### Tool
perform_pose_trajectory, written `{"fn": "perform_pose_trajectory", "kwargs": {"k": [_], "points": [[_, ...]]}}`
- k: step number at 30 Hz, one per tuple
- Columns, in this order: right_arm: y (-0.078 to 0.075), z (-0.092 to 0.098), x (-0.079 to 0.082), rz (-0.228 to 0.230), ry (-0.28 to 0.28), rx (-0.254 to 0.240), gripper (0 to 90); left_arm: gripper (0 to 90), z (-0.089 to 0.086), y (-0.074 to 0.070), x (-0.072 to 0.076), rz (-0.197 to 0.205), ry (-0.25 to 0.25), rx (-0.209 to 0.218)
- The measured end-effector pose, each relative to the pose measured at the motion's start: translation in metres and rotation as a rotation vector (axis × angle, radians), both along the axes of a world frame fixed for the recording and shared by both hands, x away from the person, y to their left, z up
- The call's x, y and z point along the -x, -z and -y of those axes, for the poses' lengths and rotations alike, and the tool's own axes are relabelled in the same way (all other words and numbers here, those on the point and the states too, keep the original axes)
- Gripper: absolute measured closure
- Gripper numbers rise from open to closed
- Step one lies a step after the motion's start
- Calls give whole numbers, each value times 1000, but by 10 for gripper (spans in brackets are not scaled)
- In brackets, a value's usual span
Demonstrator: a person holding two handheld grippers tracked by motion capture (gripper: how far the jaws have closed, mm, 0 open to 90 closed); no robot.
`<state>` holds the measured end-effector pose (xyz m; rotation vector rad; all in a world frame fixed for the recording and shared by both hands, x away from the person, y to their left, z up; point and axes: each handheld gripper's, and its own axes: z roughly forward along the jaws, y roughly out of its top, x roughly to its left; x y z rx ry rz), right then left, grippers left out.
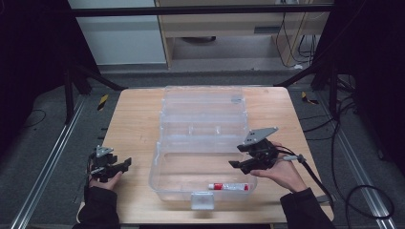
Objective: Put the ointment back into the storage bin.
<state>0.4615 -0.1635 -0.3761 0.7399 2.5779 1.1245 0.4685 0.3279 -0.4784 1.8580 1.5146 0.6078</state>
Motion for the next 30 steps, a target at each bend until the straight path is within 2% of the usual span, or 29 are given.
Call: {"fn": "perform_pose_trajectory", "kwargs": {"k": [2, 7, 13, 20, 27, 30], "points": [[-2, 8, 3, 34, 30, -21, 318, 375, 0, 0, 0, 0, 0, -1], [-4, 24, 6, 78, 101, -84, 265, 368, 0, 0, 0, -1, -2, -3], [-2, 43, 8, 105, 201, -151, 203, 353, 0, 0, 0, 0, -5, -8], [8, 64, 7, 113, 296, -181, 186, 329, 0, 1, 0, -1, -7, -17], [28, 92, 2, 113, 442, -239, 156, 292, 1, 2, -1, 0, -11, -28], [39, 101, -1, 98, 480, -226, 145, 281, 1, 3, -1, 1, -11, -30]]}}
